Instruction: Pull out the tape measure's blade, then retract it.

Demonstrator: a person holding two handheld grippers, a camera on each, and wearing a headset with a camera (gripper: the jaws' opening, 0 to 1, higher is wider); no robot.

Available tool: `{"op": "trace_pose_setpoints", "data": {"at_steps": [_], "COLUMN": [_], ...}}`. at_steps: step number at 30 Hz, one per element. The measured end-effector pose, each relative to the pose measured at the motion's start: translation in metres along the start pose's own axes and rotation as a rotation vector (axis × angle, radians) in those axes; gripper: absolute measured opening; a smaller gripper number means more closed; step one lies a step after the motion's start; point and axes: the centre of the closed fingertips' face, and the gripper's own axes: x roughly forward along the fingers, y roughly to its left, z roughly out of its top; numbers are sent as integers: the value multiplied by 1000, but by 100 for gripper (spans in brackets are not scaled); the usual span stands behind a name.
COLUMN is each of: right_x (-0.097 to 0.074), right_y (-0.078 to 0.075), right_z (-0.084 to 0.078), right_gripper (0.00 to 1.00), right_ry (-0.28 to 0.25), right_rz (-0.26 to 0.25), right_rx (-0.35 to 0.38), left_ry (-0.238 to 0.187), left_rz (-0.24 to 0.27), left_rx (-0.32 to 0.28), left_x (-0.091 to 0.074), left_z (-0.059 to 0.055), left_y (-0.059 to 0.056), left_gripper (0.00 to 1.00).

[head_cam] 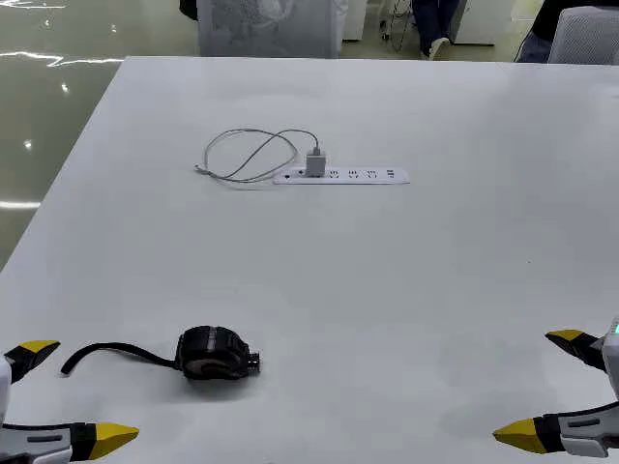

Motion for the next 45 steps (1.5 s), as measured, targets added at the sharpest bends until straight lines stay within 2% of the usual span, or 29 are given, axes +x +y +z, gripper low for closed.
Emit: {"op": "trace_pose_setpoints", "data": {"at_steps": [6, 20, 24, 28, 29, 31, 33, 34, 35, 36, 38, 40, 42, 43, 44, 45], "right_x": [0, -1, -3, -4, -4, -3, -2, -2, -1, 1, 4, 7, 9, 10, 11, 12], "right_y": [-1, -4, -2, 0, 1, 2, 0, -2, -2, -2, -2, -4, -4, -4, -4, -5], "right_z": [0, -3, -5, -7, -7, -4, -1, 1, 2, 4, 6, 8, 12, 13, 15, 17], "right_gripper": [100, 100, 100, 100, 100, 100, 100, 100, 100, 100, 100, 100, 100, 100, 100, 100], "right_ry": [-6, -19, -19, -9, -12, -23, -38, -45, -47, -49, -48, -38, -43, -45, -49, -56], "right_rz": [-7, -5, 10, 15, 29, 32, 26, 16, 15, 21, 25, 23, 27, 30, 33, 36], "right_rx": [8, 1, 16, 2, 9, -1, -20, -32, -38, -43, -42, -42, -39, -44, -51, -61], "left_ry": [5, -1, 18, 13, 7, 5, 51, 55, 70, 96, 86, 94, 84, 78, 51, 40], "left_rz": [-8, 8, -7, -3, -2, -19, -70, -72, -86, -108, -120, -119, -113, -113, -133, -140], "left_rx": [-3, -22, -7, 1, 3, -1, -31, 0, 41, 58, 67, 78, 85, 73, 3, -18], "left_x": [-3, -11, -11, -13, -12, -10, -6, -3, -2, 1, 4, 7, 10, 11, 13, 13], "left_z": [-2, -7, -13, -9, -6, -2, -7, -5, -6, -7, -3, -2, 2, 4, 9, 12], "left_y": [-1, -3, -4, -1, 0, -1, -9, -10, -13, -18, -22, -22, -19, -19, -23, -23], "left_gripper": [99, 99, 99, 99, 99, 99, 99, 99, 99, 99, 99, 99, 99, 99, 99, 99]}}
